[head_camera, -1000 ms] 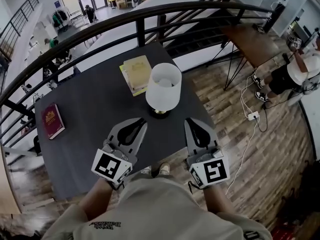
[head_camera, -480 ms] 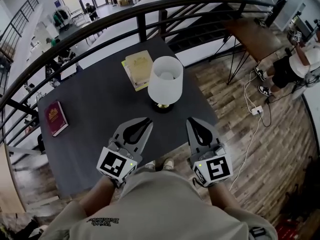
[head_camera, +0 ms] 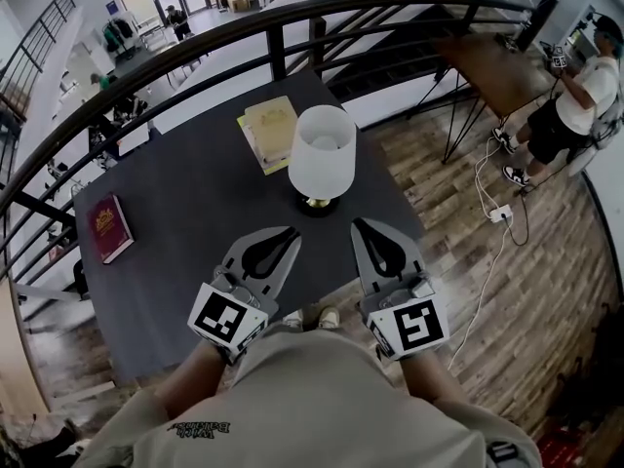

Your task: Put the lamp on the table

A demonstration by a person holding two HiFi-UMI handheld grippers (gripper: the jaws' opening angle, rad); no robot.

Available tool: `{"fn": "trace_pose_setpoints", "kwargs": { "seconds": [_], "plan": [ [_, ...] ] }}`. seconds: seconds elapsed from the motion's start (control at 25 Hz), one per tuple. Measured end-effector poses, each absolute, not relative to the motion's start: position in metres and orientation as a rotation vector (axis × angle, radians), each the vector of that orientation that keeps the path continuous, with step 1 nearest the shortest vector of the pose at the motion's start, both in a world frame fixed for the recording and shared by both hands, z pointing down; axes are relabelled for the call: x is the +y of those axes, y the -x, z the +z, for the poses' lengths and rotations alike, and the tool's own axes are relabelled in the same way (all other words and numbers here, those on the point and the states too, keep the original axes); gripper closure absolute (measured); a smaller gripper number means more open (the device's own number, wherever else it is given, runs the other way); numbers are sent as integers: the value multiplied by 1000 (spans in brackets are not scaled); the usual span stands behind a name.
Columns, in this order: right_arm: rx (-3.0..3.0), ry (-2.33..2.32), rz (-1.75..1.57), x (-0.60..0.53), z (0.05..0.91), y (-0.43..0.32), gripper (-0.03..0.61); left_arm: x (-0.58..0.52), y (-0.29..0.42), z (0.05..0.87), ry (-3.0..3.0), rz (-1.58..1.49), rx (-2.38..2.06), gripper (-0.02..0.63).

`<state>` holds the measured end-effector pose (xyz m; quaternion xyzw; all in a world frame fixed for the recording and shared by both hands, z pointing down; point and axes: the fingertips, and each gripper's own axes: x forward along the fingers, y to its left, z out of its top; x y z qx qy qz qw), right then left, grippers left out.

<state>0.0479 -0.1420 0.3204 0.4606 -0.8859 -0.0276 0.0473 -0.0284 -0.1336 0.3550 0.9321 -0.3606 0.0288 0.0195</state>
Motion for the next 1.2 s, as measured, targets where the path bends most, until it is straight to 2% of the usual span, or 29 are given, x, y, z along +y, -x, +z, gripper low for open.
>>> {"fn": "trace_pose_setpoints", "kwargs": {
  "seconds": [0.28,1.08,1.2],
  "plan": [
    [-2691,-1388,-45,-139,329,-47,578,-133,43,330,-2904,-57,-1240,580],
    [-2684,-1365,12,-142,342,-39,578,-137,54,339,-2871,-21,-1256,580],
    [-2679,-1366,16,-140,345,-40,578,-135,52,341,-2877,-20,-1246,597]
  ]
}}
